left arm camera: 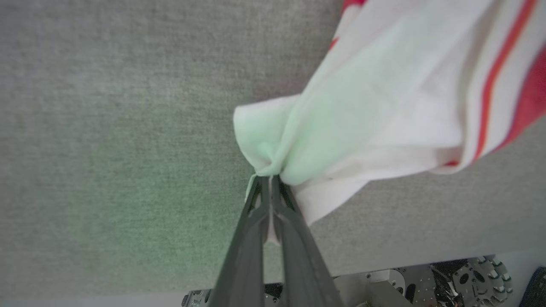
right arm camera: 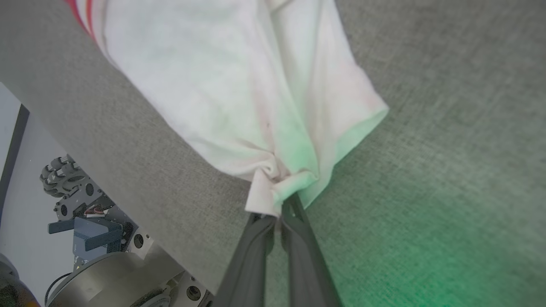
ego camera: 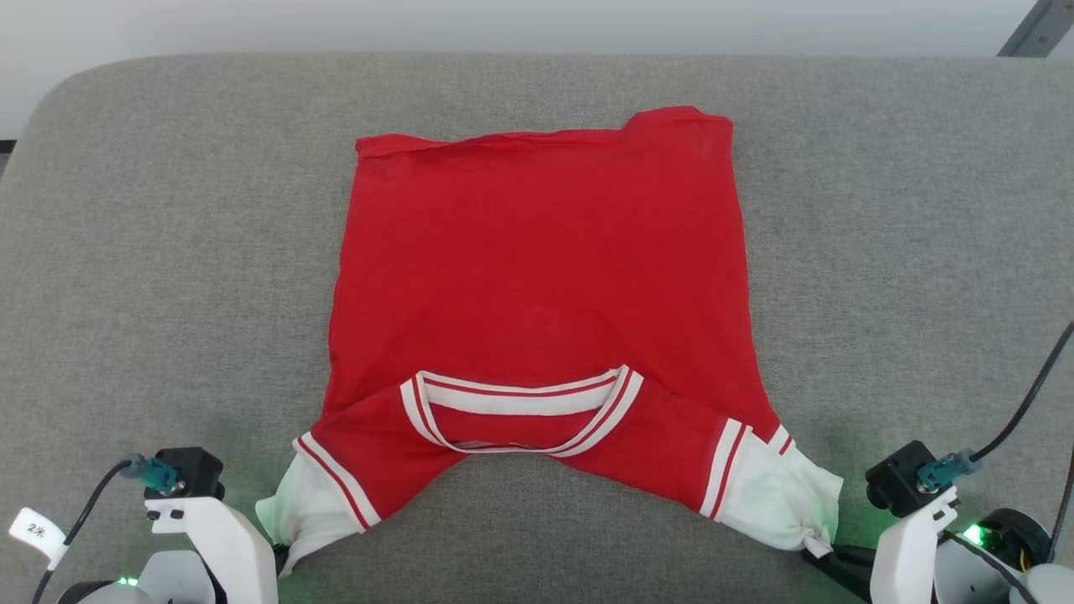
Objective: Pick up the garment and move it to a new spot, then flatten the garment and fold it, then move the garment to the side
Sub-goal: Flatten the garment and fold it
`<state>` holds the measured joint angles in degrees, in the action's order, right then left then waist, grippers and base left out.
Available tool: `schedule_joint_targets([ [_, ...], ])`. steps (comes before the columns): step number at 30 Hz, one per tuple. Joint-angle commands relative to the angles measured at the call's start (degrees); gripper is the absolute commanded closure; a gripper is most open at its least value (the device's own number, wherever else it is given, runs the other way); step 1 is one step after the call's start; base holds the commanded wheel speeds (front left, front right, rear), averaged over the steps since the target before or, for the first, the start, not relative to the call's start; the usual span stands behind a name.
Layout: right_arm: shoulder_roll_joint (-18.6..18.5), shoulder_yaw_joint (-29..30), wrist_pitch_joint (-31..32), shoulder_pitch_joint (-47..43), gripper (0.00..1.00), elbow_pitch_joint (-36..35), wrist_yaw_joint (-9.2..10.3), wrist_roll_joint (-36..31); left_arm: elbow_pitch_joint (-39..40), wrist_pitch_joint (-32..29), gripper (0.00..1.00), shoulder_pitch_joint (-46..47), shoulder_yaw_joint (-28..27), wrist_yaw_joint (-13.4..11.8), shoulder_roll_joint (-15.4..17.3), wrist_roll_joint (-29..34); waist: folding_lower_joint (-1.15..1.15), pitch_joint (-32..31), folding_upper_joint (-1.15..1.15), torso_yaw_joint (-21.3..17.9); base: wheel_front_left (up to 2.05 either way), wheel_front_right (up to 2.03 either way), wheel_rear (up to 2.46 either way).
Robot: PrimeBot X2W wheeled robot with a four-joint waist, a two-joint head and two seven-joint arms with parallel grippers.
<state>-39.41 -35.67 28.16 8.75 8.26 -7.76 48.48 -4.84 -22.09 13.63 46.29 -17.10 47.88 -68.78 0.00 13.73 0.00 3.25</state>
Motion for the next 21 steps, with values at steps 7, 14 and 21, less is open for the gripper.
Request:
schedule_joint_targets([
  [7,4.5,7.4,2.2,-3.7,0.00,-0.6,0.89,-7.6,0.0,1.7,1.00,1.5,-0.1,1.1,-2.9,0.6,0.00,1.6,0.00,0.3,0.00,0.00,0.00],
  [14,8.6,20.1,5.6,-1.9,0.00,-14.5,0.31,-14.2,-0.1,3.7,1.00,4.8,-1.3,1.8,-4.3,1.7,0.00,4.4,0.00,1.1,0.00,0.00,0.00],
  [21,14.7,27.7,6.2,10.0,0.00,-16.0,0.28,-21.9,-1.0,4.5,1.00,9.0,-1.2,3.5,-6.5,3.8,0.00,8.0,0.00,3.4,0.00,0.00,0.00],
])
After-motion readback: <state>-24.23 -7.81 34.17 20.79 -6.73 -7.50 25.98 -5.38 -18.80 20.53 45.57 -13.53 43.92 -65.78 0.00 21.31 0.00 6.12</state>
